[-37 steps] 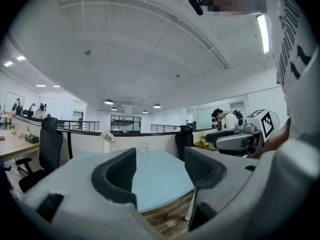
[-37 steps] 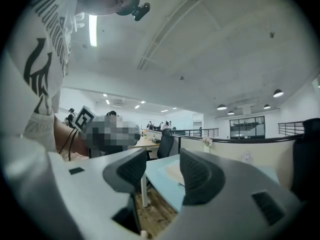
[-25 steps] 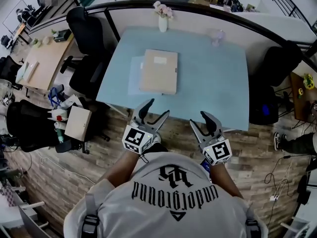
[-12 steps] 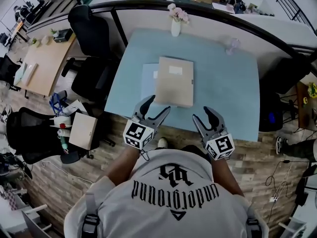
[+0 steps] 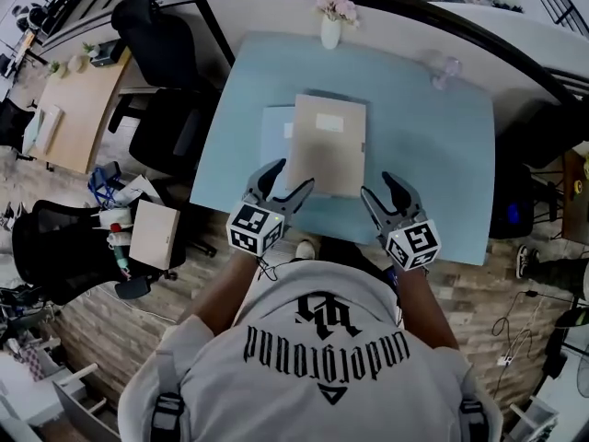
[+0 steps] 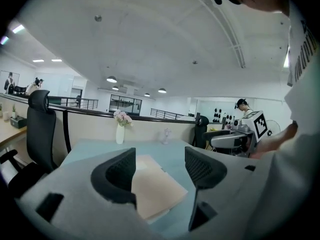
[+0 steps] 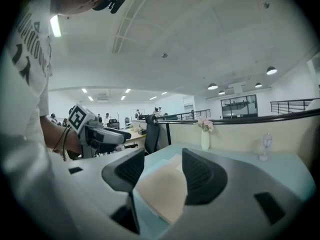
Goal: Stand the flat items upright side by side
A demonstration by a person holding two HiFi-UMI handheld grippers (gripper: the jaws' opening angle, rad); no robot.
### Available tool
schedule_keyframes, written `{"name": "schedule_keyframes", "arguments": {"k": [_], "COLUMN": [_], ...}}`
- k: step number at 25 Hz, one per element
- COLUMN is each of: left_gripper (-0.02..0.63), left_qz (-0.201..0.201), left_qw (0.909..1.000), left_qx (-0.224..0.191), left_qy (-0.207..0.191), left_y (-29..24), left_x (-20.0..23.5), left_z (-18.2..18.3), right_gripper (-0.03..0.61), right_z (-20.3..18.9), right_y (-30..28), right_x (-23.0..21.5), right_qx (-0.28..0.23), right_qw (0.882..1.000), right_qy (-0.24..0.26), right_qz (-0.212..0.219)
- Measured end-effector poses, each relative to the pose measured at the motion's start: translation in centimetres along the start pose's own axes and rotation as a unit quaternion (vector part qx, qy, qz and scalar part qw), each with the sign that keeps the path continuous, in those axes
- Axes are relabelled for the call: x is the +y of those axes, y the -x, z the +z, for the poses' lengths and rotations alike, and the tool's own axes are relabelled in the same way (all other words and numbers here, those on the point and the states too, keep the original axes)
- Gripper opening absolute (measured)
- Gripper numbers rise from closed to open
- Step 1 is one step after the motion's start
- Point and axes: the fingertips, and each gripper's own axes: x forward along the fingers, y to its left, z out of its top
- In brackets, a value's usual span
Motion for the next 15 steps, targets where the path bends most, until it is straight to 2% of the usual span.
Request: {"name": "schedule_keyframes", "arguments": {"k": [5,8,12,15], "left_gripper": [0.327,0.347,0.361,0.367], "left_qz": [0.015,0.005,0.019,0.042], "left_qw": [0.9968,0.9893,0.9773,0.9673], "left_qx": [0.067,0.125,0.181,0.217], "left_qy": [0.042,0.076,0.108,0.126], "left_y": [-4.7,-7.8,-11.0,-12.8], "left_x": [3.3,5.5,8.8,11.4], "left_z": [-2.7,-5.8,-9.9,-12.7], "right_gripper": [0.249,0.249,0.249,0.249], "right_z": [-3.1,-6.2,-11.1,-14.6], "right_y": [-3.7,-6.4,-9.4,-11.5], "right_x": [-4.6,-7.4,-10.3,-11.8], "right_qx": [0.055,0.096,0.151,0.185], "right_qw": [0.997,0.991,0.977,0.959], "right_qy": [-0.048,-0.089,-0.151,-0.215], "right_qz": [0.015,0.010,0.013,0.022]}}
